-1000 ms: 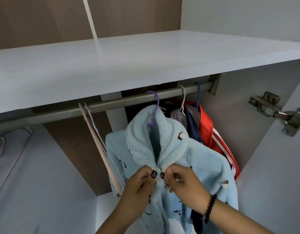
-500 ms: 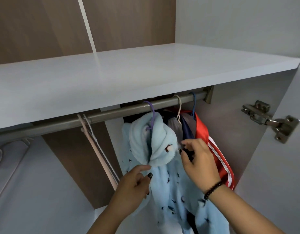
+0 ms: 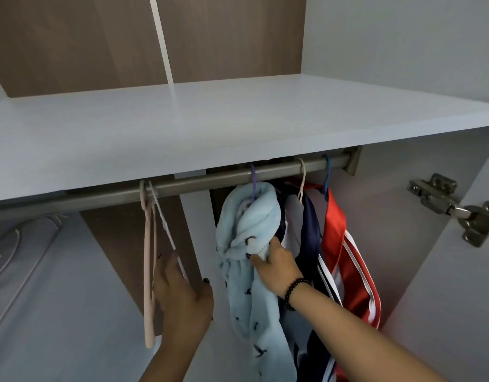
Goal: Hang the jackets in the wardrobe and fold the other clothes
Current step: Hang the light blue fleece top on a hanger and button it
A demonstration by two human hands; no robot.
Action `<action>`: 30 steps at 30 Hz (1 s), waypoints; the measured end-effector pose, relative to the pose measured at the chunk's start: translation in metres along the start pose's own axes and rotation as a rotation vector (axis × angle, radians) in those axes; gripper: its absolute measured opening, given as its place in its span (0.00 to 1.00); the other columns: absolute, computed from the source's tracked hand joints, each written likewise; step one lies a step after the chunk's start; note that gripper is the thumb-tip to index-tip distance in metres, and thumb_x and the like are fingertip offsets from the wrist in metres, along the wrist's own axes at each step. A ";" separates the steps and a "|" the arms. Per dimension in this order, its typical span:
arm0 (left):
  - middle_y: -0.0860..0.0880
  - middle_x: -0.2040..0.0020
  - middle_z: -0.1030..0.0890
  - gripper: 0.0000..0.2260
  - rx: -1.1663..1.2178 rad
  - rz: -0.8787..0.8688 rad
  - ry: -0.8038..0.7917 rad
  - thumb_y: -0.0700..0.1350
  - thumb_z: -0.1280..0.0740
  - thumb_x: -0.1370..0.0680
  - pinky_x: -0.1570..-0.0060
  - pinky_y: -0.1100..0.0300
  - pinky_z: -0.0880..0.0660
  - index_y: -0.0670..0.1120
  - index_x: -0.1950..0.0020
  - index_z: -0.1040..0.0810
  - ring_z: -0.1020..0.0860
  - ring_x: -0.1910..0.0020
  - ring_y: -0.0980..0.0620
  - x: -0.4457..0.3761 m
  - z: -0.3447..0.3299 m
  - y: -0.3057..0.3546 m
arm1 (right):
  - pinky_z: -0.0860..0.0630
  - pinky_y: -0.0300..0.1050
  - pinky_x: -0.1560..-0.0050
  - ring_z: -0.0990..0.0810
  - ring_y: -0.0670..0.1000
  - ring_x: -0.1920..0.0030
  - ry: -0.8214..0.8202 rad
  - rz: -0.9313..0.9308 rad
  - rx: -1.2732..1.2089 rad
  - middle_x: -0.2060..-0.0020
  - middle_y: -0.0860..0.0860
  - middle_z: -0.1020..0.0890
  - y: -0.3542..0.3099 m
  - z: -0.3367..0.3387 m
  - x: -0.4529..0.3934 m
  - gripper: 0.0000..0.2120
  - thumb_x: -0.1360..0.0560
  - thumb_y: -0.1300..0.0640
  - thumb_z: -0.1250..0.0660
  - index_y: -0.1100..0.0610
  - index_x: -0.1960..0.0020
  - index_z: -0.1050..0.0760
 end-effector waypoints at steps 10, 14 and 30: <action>0.55 0.54 0.22 0.19 0.197 0.243 -0.097 0.31 0.35 0.24 0.70 0.78 0.29 0.43 0.34 0.28 0.23 0.59 0.60 0.011 -0.013 -0.016 | 0.32 0.27 0.70 0.24 0.40 0.67 0.307 0.040 -0.046 0.65 0.44 0.21 0.013 0.039 0.015 0.05 0.23 0.60 0.36 0.56 0.49 0.23; 0.46 0.38 0.23 0.25 0.175 0.295 -0.168 0.32 0.35 0.23 0.37 0.53 0.28 0.43 0.28 0.34 0.24 0.39 0.46 0.023 -0.018 -0.009 | 0.32 0.28 0.70 0.23 0.41 0.64 0.288 0.021 0.003 0.62 0.45 0.20 0.013 0.048 0.022 0.08 0.24 0.58 0.35 0.55 0.45 0.24; 0.56 0.36 0.26 0.26 0.124 0.202 -0.366 0.36 0.36 0.22 0.38 0.67 0.30 0.46 0.26 0.38 0.25 0.40 0.58 0.125 0.006 0.010 | 0.36 0.40 0.30 0.38 0.50 0.30 -0.059 0.126 0.231 0.29 0.52 0.41 0.019 0.023 0.125 0.36 0.21 0.60 0.39 0.56 0.22 0.58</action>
Point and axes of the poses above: each hand's wrist, its own x-axis away from the middle knuckle, its own z-axis out of the back of the hand, y = z × x, the point moved 2 cm from there along -x, towards the middle knuckle
